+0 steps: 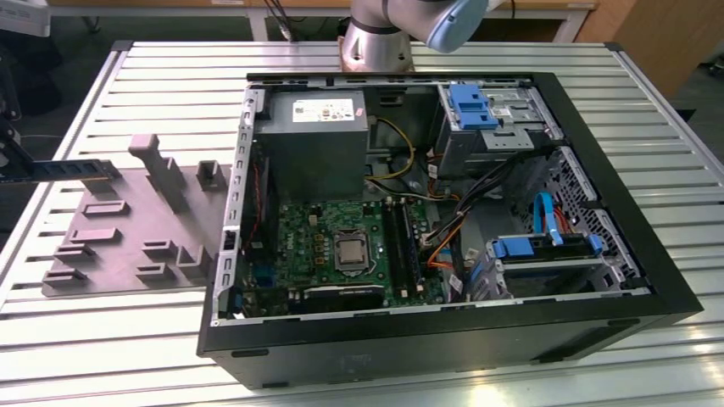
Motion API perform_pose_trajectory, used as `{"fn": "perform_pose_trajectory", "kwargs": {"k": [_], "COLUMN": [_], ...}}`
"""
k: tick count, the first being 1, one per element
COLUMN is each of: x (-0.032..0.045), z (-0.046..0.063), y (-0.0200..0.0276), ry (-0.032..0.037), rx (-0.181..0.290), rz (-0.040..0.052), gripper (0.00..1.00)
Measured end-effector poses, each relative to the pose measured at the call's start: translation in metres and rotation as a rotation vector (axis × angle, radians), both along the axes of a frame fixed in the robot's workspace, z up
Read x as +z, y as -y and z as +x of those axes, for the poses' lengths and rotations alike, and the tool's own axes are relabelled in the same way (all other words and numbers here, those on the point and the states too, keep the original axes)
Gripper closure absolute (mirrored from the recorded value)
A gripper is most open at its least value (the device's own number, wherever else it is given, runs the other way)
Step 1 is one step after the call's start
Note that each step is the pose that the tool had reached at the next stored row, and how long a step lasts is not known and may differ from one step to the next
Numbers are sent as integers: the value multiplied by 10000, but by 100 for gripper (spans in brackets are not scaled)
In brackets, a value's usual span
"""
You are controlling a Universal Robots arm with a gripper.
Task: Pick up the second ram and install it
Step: 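Pick up the second ram and move it above second insertion slot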
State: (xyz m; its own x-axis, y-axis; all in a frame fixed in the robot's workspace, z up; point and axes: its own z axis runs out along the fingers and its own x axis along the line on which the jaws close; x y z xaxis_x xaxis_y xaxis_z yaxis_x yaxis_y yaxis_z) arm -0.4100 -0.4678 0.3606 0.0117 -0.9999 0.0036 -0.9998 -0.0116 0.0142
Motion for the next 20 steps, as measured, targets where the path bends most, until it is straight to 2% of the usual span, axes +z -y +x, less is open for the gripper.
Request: {"fn": "perform_pose_trajectory", "kwargs": {"k": [13,20], "x": [50,123], "z": [1,1], "y": [0,0], "ry": [-1,0], "rx": [0,0], "rz": [0,0], "gripper": [86,86]}}
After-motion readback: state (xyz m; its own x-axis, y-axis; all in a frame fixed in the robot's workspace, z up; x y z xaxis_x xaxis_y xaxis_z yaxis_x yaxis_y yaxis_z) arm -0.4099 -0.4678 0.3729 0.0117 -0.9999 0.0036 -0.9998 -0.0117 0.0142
